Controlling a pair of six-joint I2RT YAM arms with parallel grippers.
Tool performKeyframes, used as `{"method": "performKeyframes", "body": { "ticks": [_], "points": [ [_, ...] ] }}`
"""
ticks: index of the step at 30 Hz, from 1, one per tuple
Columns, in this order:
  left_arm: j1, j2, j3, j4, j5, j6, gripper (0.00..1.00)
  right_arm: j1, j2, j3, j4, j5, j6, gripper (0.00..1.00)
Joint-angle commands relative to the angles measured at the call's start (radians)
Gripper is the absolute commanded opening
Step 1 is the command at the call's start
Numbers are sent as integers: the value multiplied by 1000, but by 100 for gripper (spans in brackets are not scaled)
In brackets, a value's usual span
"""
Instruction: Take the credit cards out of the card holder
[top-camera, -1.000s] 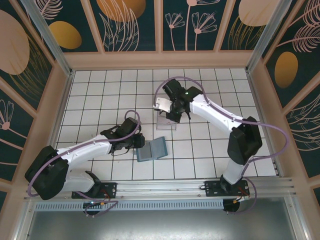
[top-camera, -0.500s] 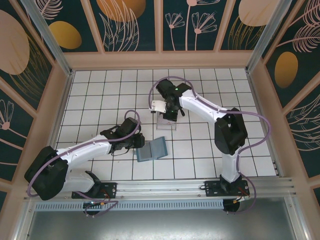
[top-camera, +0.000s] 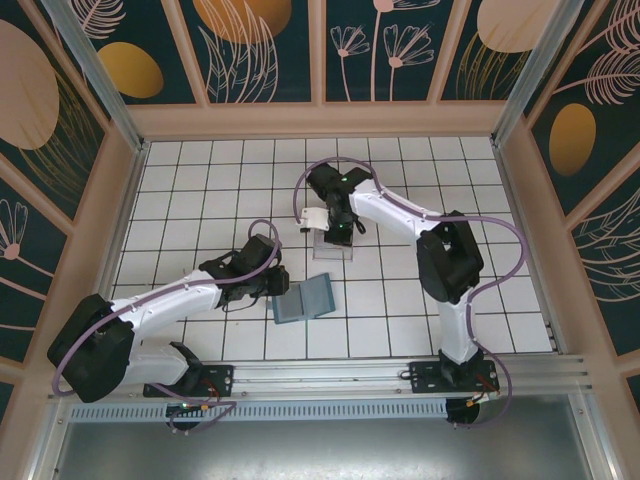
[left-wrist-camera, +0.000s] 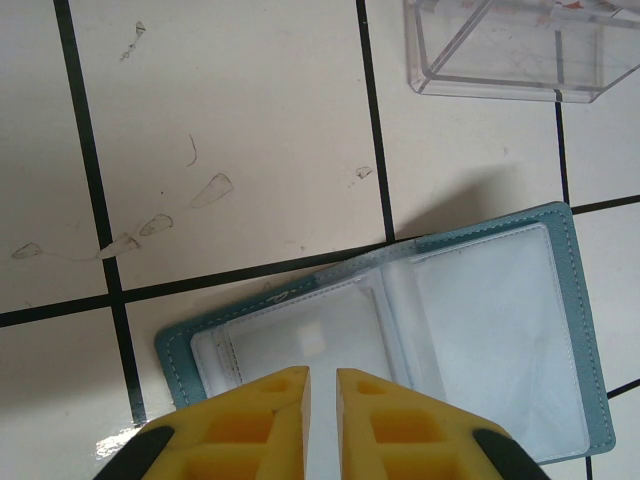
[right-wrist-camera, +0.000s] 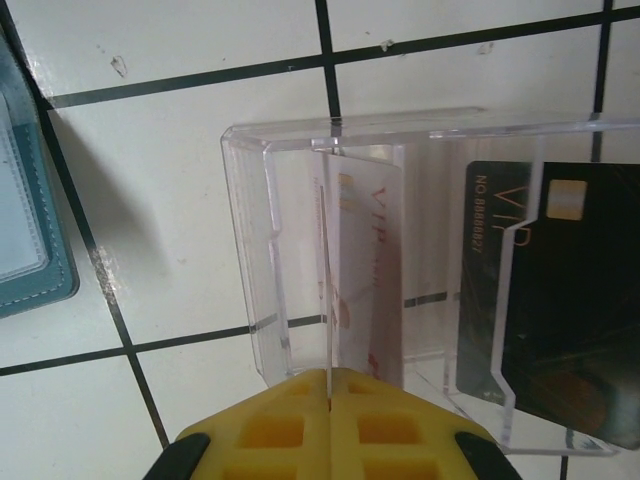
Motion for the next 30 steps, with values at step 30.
{"method": "performKeyframes", "body": {
  "ticks": [30],
  "points": [
    [-1, -22, 1, -14, -31, 5, 17, 31, -90, -33, 114, 192, 46, 18]
  ]
}}
